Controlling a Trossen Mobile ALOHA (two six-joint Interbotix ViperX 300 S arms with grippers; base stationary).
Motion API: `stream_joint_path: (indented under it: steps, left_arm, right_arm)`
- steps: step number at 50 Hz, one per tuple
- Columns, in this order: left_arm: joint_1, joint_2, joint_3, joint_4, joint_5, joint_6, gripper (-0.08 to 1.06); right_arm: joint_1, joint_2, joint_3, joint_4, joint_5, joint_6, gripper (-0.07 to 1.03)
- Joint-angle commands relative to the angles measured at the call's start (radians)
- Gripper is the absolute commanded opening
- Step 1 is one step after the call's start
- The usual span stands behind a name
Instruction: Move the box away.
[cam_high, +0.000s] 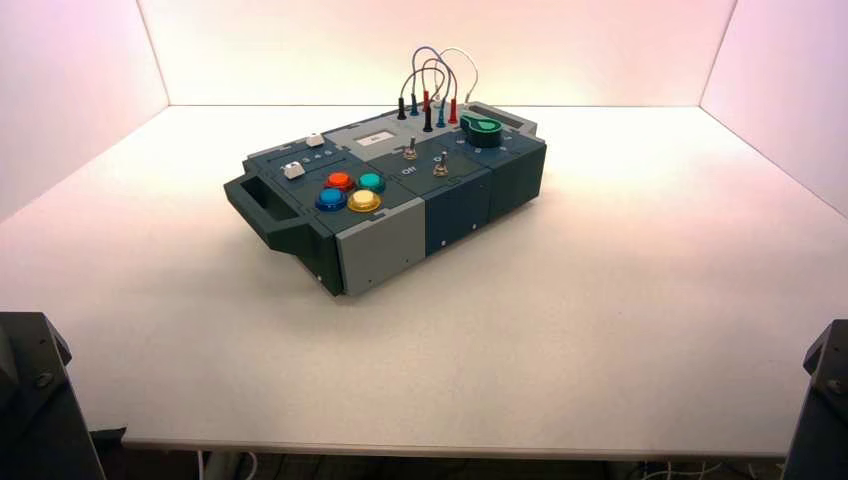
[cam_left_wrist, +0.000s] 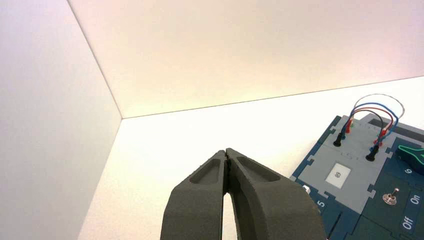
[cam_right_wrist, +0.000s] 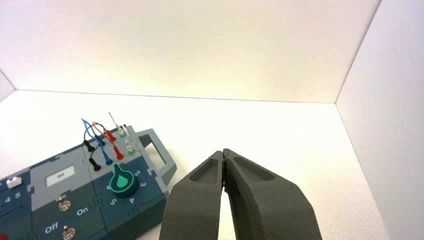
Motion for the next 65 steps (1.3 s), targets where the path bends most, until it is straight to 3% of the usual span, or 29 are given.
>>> stream_joint_path:
  steps: [1,27,33,41,49,56,65]
  left_arm:
    - [0.000,0.002,-0.014,0.003,-0.011,0.002,-0.03]
    - [0.000,0.000,-0.018,0.003,0.002,0.002,-0.03]
    - [0.000,0.000,-0.038,0.003,0.080,0.000,-0.03]
    - [-0.002,0.005,-0.095,-0.006,0.255,-0.020,-0.03]
    - [-0.003,-0.003,-0.153,-0.008,0.448,-0.078,-0.03]
    - [-0.003,-0.008,-0.201,-0.008,0.630,-0.152,-0.03]
    - [-0.003,-0.005,-0.212,-0.008,0.831,-0.307,-0.03]
  right_arm:
    - [-0.002,-0.002,-0.029,0.003,-0.005,0.003,-0.02]
    - [-0.002,0.000,-0.032,0.003,-0.005,0.003,-0.02]
    - [-0.002,0.008,-0.049,0.003,0.025,0.003,-0.02]
    - [-0.002,0.040,-0.107,0.003,0.126,0.003,-0.02]
    - [0.000,0.101,-0.201,-0.003,0.253,-0.011,-0.02]
    - [0.000,0.179,-0.293,-0.003,0.385,-0.018,-0.02]
    - [0.002,0.299,-0.380,-0.003,0.525,-0.023,-0.02]
